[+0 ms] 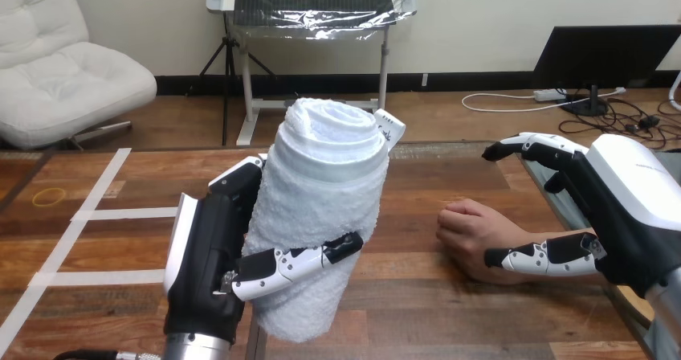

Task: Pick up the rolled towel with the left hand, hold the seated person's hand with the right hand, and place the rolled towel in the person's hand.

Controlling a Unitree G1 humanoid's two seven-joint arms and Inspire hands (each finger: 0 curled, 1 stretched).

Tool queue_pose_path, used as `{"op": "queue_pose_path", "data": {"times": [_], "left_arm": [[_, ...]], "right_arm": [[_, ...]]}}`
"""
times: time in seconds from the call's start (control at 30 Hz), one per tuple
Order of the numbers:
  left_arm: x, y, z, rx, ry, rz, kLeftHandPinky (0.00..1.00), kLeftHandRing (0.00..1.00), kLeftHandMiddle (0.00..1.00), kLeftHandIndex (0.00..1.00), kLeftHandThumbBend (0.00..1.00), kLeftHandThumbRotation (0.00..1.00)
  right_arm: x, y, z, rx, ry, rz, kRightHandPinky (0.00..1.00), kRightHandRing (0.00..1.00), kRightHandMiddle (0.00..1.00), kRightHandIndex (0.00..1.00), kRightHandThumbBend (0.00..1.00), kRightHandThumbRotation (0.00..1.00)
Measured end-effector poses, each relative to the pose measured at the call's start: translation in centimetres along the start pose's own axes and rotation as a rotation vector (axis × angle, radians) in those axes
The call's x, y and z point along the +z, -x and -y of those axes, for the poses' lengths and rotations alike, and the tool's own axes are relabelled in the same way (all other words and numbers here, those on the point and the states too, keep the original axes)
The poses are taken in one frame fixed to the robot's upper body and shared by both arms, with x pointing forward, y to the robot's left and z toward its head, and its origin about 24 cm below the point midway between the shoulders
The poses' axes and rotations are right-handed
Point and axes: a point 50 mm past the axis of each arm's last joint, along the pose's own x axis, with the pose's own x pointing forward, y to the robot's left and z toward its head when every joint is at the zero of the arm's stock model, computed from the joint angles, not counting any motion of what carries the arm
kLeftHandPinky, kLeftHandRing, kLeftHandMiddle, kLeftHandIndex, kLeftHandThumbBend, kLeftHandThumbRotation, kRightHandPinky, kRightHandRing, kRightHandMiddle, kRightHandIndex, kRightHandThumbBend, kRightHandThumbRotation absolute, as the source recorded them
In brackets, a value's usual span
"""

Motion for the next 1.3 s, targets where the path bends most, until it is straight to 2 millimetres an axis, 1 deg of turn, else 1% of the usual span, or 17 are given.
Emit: {"op": "queue_pose_path", "data": {"times": [0.33, 0.53, 0.77, 0.93, 1.3], "left_arm": [[-0.2, 0.1, -0.3, 0.005, -0.02, -0.003, 0.38, 0.41, 0.45, 0.52, 0.6, 0.04], [-0.2, 0.1, -0.4, 0.009, -0.026, 0.001, 0.39, 0.41, 0.45, 0.52, 0.59, 0.04], [-0.2, 0.1, -0.6, 0.007, -0.03, 0.006, 0.39, 0.41, 0.45, 0.52, 0.58, 0.02], [-0.2, 0.2, -0.8, 0.005, -0.032, 0.007, 0.36, 0.39, 0.45, 0.52, 0.58, 0.01], [-0.4, 0.2, -1.3, 0.006, -0.031, 0.001, 0.35, 0.39, 0.46, 0.52, 0.58, 0.0]], "right_arm": [[-0.3, -0.5, 0.4, 0.061, 0.068, -0.059, 0.71, 0.87, 0.87, 0.8, 0.84, 0.0], [-0.6, -0.7, 0.6, 0.12, 0.11, -0.084, 0.72, 0.87, 0.86, 0.81, 0.84, 0.0], [-0.9, -1.1, 0.7, 0.167, 0.156, -0.093, 0.74, 0.86, 0.85, 0.82, 0.86, 0.0], [-1.3, -1.5, 0.8, 0.184, 0.176, -0.106, 0.74, 0.86, 0.85, 0.81, 0.86, 0.0], [-2.5, -2.3, 0.9, 0.225, 0.235, -0.156, 0.79, 0.88, 0.87, 0.82, 0.84, 0.0]]}}
